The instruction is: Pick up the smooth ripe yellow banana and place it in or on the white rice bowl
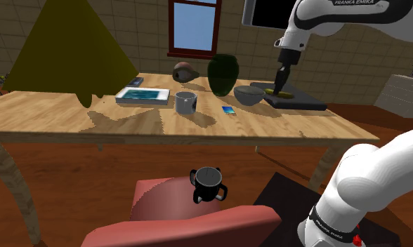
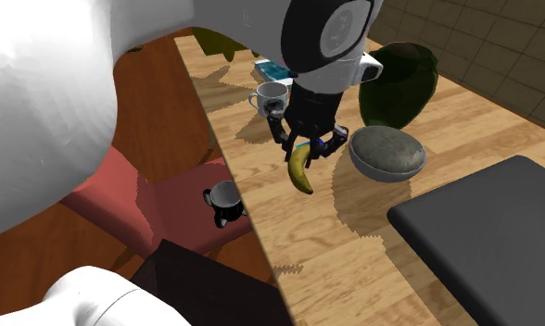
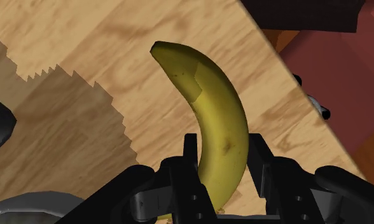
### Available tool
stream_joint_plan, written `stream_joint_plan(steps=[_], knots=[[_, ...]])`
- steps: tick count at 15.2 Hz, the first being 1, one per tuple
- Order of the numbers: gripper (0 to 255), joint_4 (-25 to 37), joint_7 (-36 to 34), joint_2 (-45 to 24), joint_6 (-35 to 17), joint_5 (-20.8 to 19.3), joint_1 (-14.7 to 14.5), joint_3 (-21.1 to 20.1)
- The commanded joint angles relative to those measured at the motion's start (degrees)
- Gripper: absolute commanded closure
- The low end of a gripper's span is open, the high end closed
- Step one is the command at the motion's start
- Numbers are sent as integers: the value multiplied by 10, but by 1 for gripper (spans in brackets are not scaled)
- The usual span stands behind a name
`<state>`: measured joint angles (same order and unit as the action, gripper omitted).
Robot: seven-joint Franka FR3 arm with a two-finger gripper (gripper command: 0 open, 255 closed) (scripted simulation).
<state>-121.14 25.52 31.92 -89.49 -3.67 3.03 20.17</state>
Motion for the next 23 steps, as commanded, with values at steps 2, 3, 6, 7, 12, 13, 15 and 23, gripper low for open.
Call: stream_joint_plan(steps=[2, 3, 6, 7, 12, 13, 15, 23], knots=[[255, 27, -1, -5, 22, 2, -2, -1], [255, 36, -1, -7, 30, 3, -2, -2], [255, 66, -1, -14, 52, 6, -4, -3], [255, 68, -1, -15, 53, 6, -4, -3], [255, 174, 44, -133, 47, 28, -16, 42], [255, 198, 54, -158, 48, 35, -17, 52], [255, 250, 76, -210, 53, 53, -17, 70], [255, 531, 163, -460, 128, 176, 41, 126]])
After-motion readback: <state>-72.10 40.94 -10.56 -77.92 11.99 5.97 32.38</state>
